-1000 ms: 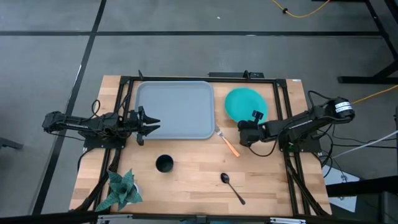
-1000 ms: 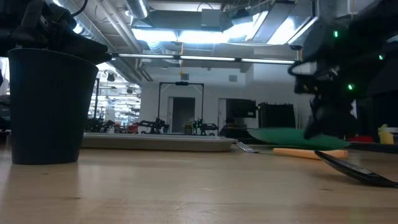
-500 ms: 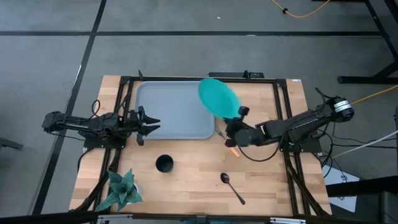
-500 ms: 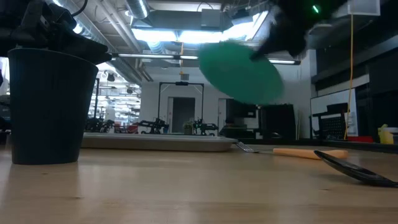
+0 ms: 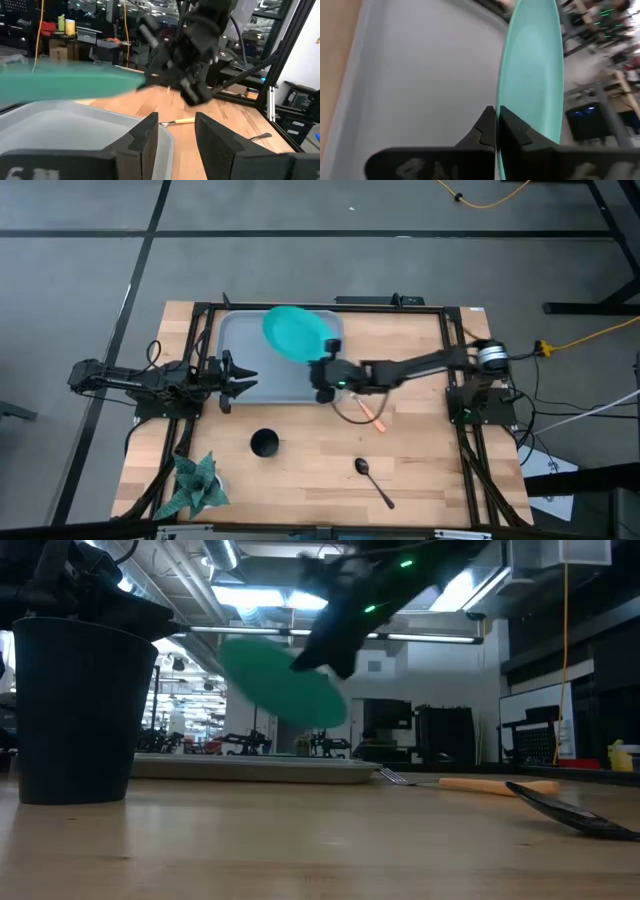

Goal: Pick and place plate/cup/fork/spoon on tray
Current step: Put the blue plate on the serving tray

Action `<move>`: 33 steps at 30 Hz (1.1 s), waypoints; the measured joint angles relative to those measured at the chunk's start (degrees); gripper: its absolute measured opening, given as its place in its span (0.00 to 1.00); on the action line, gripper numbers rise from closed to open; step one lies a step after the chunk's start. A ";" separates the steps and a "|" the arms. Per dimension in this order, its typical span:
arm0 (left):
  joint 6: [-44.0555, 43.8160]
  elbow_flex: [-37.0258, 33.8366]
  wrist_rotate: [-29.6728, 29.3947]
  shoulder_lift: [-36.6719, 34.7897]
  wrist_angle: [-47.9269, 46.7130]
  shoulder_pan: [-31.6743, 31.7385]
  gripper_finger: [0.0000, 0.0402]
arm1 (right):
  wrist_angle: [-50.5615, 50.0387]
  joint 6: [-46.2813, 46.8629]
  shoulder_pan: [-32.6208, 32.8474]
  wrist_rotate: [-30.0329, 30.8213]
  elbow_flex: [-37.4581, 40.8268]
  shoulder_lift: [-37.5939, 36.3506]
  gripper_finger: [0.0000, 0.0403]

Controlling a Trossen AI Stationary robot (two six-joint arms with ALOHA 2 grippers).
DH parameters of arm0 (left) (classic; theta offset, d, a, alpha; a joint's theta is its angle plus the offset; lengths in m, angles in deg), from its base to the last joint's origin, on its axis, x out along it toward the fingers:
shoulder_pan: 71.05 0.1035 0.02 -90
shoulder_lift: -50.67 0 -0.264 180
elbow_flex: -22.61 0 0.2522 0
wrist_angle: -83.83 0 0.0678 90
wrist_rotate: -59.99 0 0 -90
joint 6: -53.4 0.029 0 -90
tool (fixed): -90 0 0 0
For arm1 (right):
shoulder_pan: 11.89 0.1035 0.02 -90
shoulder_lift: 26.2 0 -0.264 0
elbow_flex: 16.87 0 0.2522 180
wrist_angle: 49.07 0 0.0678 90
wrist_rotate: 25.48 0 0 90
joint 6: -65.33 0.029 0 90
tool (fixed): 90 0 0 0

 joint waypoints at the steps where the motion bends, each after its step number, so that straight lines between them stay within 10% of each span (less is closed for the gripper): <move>1: 0.00 0.00 -0.02 -0.02 0.00 0.00 0.30 | -2.04 0.06 -0.35 -0.49 -2.57 2.24 0.01; 14: -0.02 0.00 -0.02 -0.02 0.00 0.00 0.30 | -15.48 -3.33 0.52 -4.34 -24.69 22.74 0.01; 33: 0.00 0.00 -0.01 0.00 0.00 -0.01 0.30 | -11.96 -2.67 0.29 -5.01 -27.14 24.61 0.11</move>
